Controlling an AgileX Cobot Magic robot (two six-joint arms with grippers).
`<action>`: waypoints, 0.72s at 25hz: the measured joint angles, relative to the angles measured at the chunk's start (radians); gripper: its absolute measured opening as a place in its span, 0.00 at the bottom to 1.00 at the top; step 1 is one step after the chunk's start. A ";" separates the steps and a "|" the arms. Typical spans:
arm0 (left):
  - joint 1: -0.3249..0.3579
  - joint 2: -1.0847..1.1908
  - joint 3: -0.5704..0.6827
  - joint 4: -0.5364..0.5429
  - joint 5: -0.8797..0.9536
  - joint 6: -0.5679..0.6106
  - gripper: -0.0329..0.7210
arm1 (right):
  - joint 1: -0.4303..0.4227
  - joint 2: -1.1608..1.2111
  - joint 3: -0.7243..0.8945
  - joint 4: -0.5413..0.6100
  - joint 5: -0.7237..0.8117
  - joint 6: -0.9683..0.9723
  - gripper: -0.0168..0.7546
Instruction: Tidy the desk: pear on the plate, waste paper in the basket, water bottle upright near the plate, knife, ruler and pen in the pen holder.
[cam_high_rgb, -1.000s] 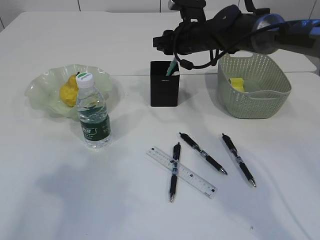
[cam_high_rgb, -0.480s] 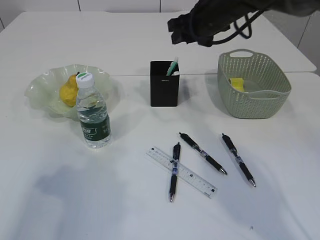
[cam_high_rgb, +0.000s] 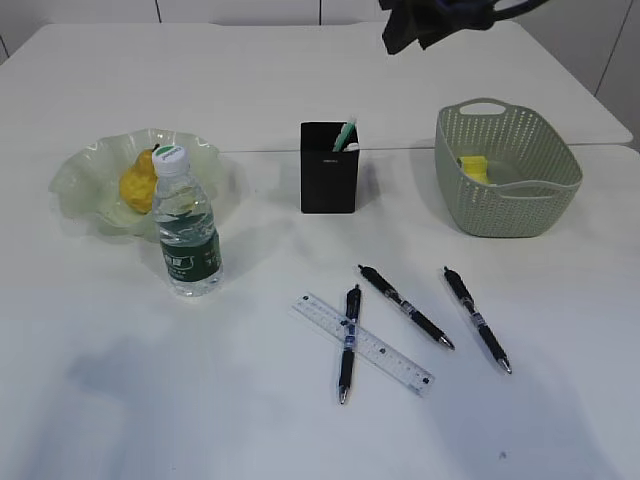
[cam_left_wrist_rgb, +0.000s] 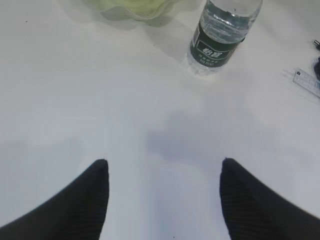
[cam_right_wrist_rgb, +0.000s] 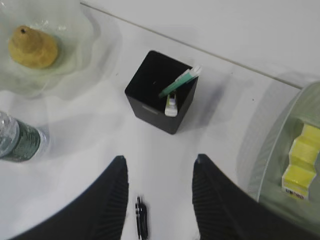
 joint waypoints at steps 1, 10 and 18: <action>0.000 0.000 0.000 0.000 0.002 0.000 0.69 | 0.013 -0.022 0.026 -0.021 0.011 0.000 0.43; 0.000 0.000 0.000 0.000 0.017 0.000 0.69 | 0.182 -0.060 0.157 -0.169 0.080 0.002 0.43; 0.000 0.000 0.000 0.002 0.026 0.000 0.68 | 0.279 0.082 0.157 -0.172 0.081 0.002 0.46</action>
